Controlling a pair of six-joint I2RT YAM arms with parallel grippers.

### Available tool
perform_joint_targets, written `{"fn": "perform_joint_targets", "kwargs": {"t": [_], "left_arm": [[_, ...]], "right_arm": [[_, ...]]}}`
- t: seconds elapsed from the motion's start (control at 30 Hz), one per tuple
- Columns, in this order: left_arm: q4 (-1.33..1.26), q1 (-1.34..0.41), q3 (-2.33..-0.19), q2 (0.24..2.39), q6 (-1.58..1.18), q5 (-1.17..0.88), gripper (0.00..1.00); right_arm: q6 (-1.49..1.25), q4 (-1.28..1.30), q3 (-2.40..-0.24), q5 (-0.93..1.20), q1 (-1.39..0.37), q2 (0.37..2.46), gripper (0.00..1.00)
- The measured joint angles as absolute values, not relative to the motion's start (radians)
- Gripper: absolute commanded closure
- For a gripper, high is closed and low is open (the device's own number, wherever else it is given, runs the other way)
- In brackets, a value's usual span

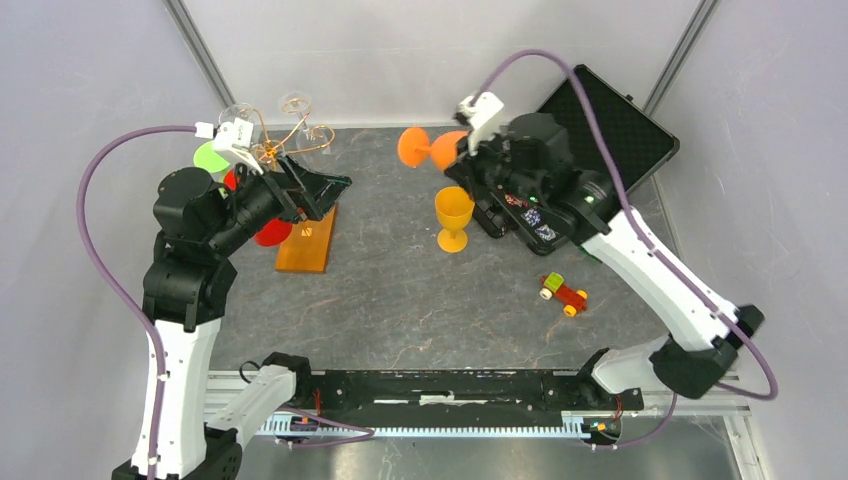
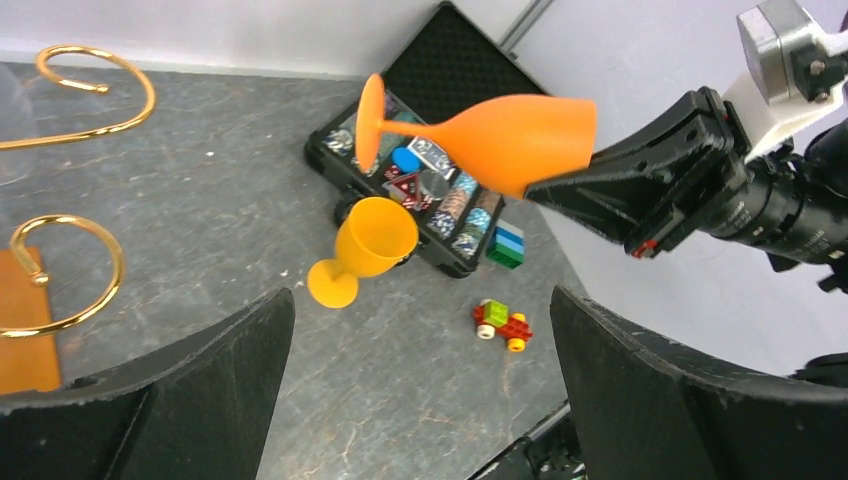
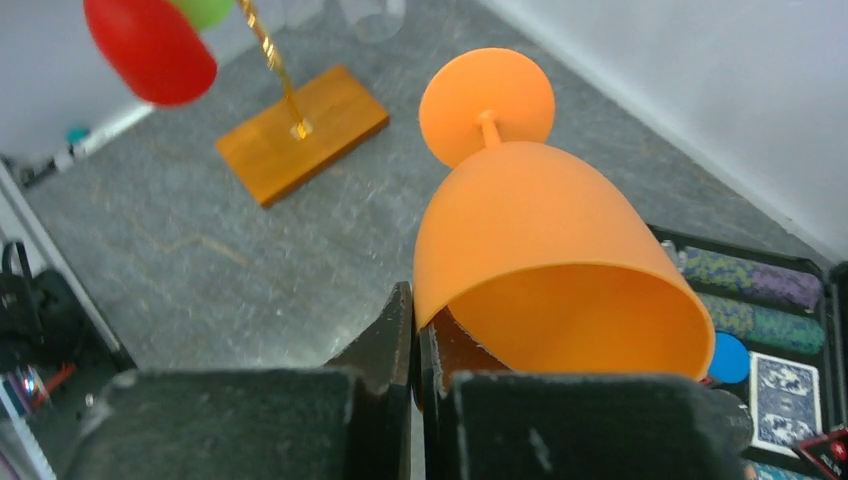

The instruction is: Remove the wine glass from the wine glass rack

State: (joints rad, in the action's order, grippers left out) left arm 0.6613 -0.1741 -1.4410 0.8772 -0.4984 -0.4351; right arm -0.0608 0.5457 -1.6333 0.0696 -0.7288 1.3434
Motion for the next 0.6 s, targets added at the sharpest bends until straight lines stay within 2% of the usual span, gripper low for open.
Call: {"fn": "perform_joint_targets", "kwargs": {"t": [0.23,0.43,0.6], "left_arm": [[0.725,-0.174,-1.441,0.876,-0.432,-0.336,0.00],[0.771,-0.174,-1.443,0.862,-0.389,-0.259,0.00],[0.785,-0.174,-1.443,0.849,-0.364,-0.207,0.00]], "right_arm": [[0.007,0.698,-1.817,0.005,-0.889,1.615,1.00],[0.009,0.817,-1.932,-0.086,-0.909,1.844,1.00],[0.007,0.896,-1.943,-0.096,-0.910,1.924,1.00]]}}
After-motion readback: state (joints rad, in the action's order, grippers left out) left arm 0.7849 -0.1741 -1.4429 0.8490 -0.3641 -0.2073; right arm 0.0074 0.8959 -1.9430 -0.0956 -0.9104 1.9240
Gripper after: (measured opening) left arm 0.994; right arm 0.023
